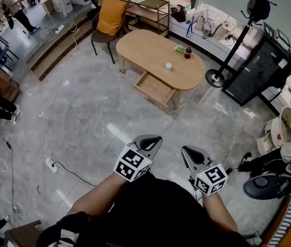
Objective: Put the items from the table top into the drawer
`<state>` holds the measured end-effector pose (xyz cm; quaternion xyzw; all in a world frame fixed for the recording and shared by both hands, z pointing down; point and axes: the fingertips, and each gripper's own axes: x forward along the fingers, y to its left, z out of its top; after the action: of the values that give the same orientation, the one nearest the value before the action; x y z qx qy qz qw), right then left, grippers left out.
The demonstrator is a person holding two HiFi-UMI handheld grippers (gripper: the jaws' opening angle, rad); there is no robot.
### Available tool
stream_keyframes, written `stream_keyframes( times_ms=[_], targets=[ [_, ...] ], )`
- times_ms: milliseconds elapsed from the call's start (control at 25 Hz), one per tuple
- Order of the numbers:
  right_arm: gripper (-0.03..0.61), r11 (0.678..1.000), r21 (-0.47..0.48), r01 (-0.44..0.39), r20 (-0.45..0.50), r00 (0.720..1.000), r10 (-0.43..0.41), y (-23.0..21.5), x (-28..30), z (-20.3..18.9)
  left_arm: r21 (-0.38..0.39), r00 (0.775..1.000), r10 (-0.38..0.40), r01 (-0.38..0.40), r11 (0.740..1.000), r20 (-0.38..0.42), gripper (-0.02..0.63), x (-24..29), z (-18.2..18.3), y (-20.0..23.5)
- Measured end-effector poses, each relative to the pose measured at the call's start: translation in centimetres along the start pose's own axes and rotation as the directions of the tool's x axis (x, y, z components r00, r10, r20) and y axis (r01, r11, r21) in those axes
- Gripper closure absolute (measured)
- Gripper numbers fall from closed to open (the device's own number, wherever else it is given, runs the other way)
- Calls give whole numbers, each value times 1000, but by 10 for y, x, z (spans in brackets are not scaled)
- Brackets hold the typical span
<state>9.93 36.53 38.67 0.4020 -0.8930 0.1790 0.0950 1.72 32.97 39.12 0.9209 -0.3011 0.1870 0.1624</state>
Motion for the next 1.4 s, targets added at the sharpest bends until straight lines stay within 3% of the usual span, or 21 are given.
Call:
stream_keyframes(
  times_ms=[200,520,760,1400],
  targets=[
    [575,1000,-5,11,-14,1000,-11,-8,54,20,-31,1000,-3,3,1000,4,612,1,8,59],
    [575,998,-44,40,-34,999,-42,-5,130,47,-1,999,-45,45,999,13,612,-5,22,130],
    [575,999,-41,22,-62,998,-25,-5,162,53,-58,999,-39,39,998,-7,612,-9,10,163],
    [575,999,7,-34,-33,999,35,-83,259,96,-74,999,33,-35,997,-27,612,37,50,259]
  ],
)
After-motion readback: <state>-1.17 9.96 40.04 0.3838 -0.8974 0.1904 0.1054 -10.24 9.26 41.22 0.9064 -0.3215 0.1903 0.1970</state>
